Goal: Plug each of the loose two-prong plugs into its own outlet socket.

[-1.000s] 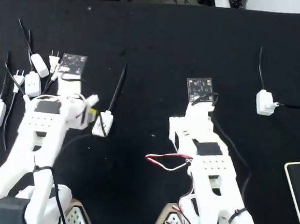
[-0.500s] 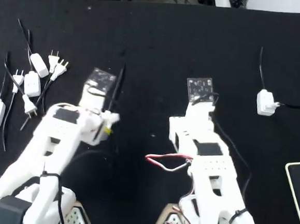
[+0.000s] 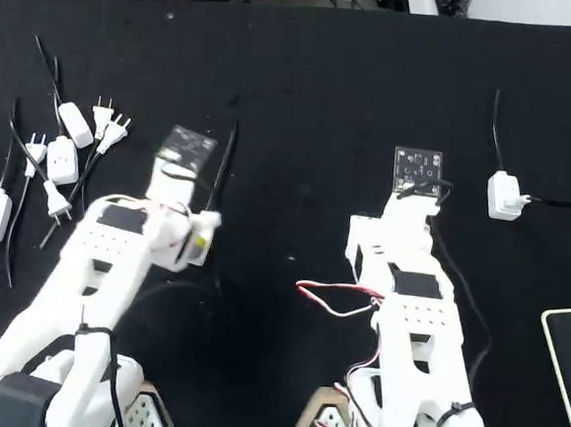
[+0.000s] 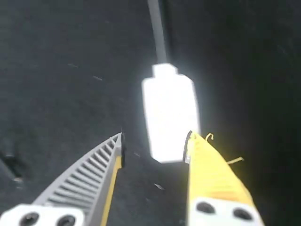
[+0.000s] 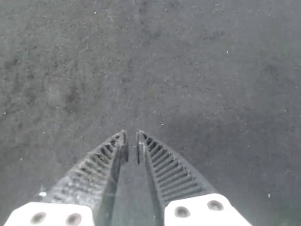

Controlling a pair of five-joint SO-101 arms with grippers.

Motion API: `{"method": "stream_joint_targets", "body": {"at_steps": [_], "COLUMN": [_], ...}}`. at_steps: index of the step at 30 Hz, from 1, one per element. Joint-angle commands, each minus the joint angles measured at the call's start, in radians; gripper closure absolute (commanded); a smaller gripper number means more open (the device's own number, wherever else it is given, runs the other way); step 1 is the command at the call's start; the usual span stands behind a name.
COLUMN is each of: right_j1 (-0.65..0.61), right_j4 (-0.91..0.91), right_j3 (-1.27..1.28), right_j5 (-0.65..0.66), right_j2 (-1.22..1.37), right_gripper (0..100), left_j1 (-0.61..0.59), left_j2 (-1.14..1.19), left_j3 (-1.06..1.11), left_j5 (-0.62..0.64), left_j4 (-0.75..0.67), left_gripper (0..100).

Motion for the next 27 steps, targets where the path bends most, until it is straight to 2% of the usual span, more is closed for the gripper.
{"method": "stream_joint_targets", "body": {"at_steps": [1,4,12,17,27], "right_j1": [0.014,-0.005,-0.026,-0.026,-0.026], "right_j4": [-0.025,-0.025,-0.021,-0.020,-0.020], "right_j3": [-0.038,-0.036,-0.035,-0.035,-0.035], "right_j5": [-0.006,-0.006,-0.006,-0.006,-0.006], "right_j2": [0.001,0.002,0.004,0.004,0.004], "right_gripper": [96.6,96.6,96.6,96.6,96.6], "left_j1": [-0.116,-0.134,-0.122,-0.048,-0.102], "left_j2": [-0.003,-0.011,-0.014,-0.014,-0.002], "left_j3": [-0.039,-0.019,-0.025,-0.033,0.016], "left_j5": [0.015,0.011,0.018,0.066,0.058], "left_j4": [-0.123,-0.161,-0.150,-0.034,-0.080], "left_gripper": [78,78,78,78,78]}}
